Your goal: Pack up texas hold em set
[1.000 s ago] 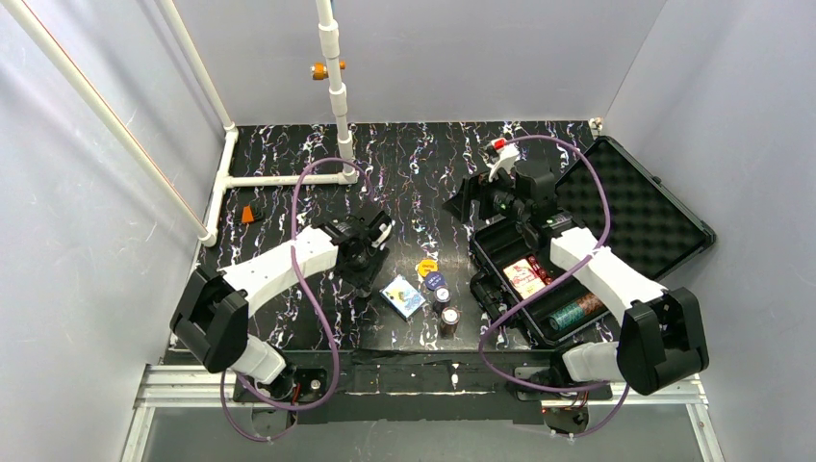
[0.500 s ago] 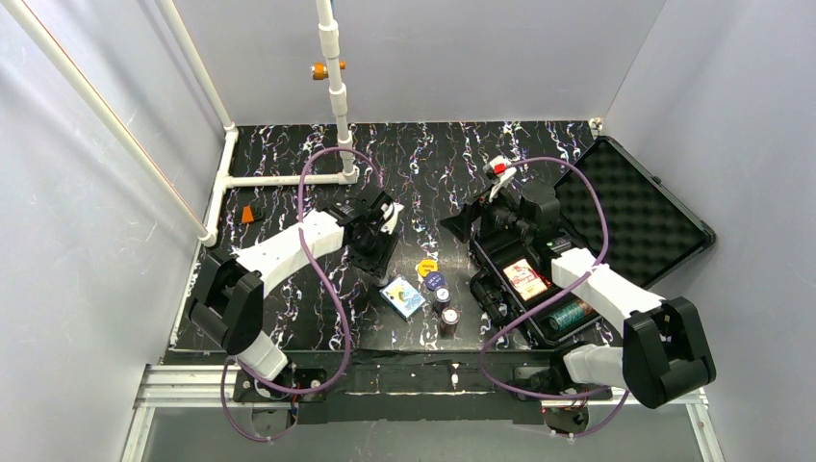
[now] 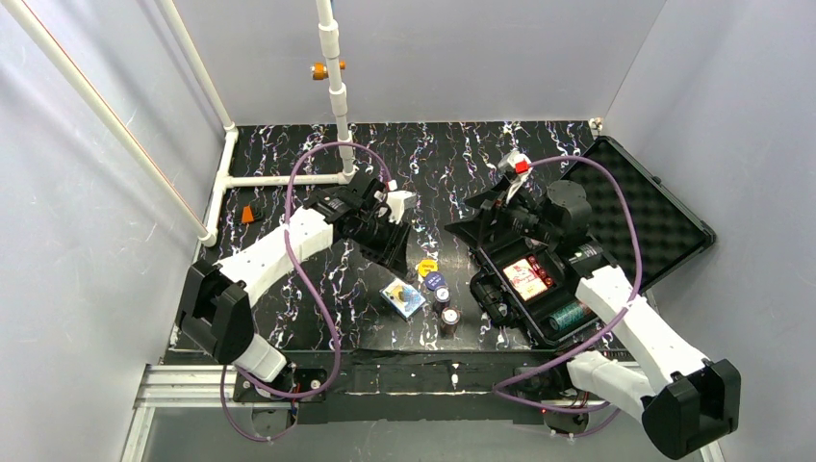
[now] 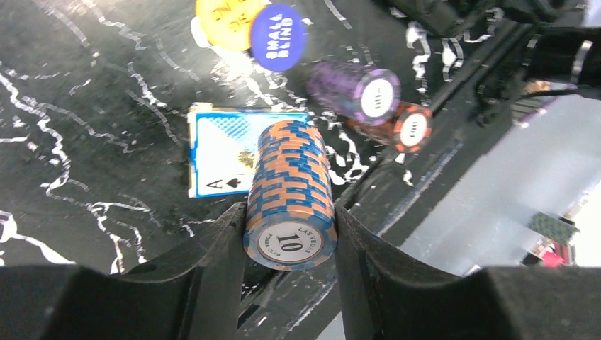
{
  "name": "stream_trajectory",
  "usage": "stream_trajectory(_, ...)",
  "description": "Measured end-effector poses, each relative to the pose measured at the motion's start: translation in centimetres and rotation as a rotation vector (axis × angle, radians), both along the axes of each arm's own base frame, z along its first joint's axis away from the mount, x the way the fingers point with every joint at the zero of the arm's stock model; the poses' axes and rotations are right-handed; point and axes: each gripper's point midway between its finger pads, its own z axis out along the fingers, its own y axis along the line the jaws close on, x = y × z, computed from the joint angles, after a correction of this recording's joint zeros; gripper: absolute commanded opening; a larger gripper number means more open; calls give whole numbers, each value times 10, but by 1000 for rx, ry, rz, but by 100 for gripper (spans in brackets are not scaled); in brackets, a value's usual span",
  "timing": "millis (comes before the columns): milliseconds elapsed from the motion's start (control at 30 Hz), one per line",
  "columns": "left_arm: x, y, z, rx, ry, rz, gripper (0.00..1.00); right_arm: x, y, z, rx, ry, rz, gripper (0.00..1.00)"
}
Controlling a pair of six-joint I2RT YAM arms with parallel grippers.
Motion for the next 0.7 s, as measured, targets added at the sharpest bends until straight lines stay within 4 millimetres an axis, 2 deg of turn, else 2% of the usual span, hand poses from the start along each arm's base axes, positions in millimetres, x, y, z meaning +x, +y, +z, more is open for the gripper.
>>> stream_trajectory(133,-6,-13,16,-82,18,-46,0,-17,2,18,7,19,61,100)
stream_trajectory(300,-12,-22,37,-152,41,-91,0,-42,0,30,15,37,125,100)
stream_trajectory(700,-15,-38,78,-265,35,-151,0,-73,2,24,1,140,253,100)
